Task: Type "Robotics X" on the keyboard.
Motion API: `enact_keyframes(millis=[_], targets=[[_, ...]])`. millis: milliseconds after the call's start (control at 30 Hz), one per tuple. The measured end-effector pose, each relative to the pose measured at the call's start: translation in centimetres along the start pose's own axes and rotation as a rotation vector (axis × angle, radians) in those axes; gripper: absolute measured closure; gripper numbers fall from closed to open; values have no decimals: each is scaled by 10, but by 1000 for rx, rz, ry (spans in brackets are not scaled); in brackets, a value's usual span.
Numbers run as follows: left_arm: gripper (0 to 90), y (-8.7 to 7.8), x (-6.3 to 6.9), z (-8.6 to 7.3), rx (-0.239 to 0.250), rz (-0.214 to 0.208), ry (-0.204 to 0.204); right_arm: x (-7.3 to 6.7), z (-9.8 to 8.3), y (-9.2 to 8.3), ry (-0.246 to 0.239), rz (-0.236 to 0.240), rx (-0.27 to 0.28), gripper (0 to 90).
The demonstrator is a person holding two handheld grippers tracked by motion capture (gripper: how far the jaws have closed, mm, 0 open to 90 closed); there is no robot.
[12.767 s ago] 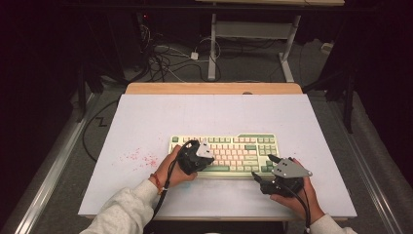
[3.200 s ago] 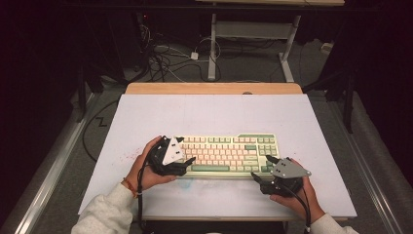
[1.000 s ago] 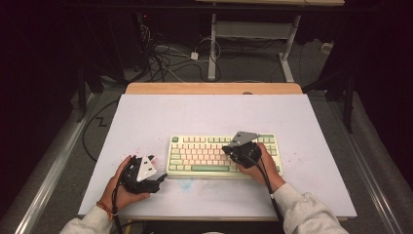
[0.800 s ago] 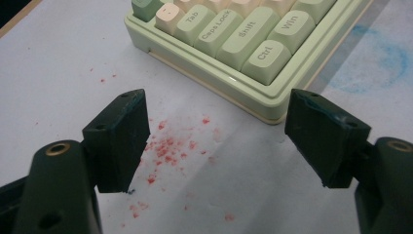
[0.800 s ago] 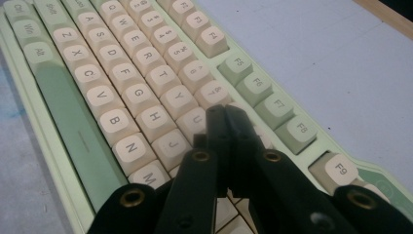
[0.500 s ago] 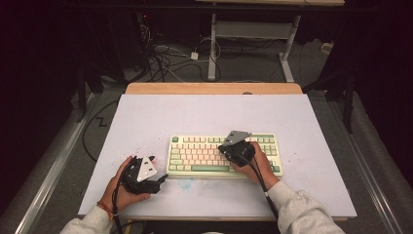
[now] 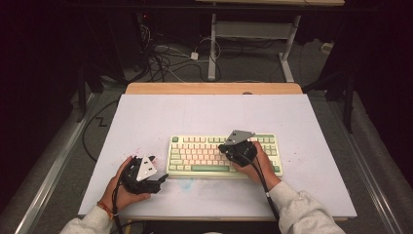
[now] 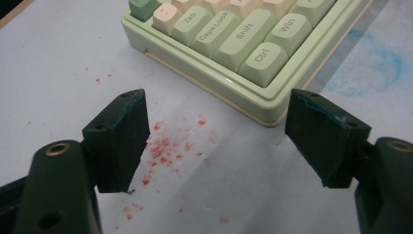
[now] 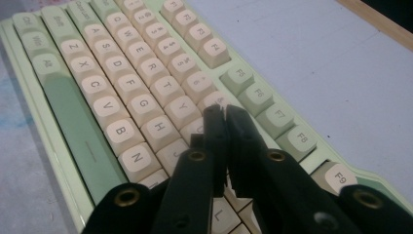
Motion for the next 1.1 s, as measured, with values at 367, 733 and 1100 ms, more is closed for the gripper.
enact_keyframes(millis=[367,733,1100], targets=[[231,0,0,0,-6,2,1,10,8,-17,36,-19,85,643],[234,-2,0,0,-2,-2,-10,25,10,-38,65,-96,165,321],[234,-6,0,3,21,1,-17,33,-5,-60,34,-180,201,250]])
Point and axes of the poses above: each handheld gripper's, and its own axes: y roughly forward along the jaws, z roughly out of its top, x roughly to its right, the point moved 9 cm from there along y, roughly forward along the jaws, and after that the axes turned 12 degrees about -z, right-handed, at the moved point
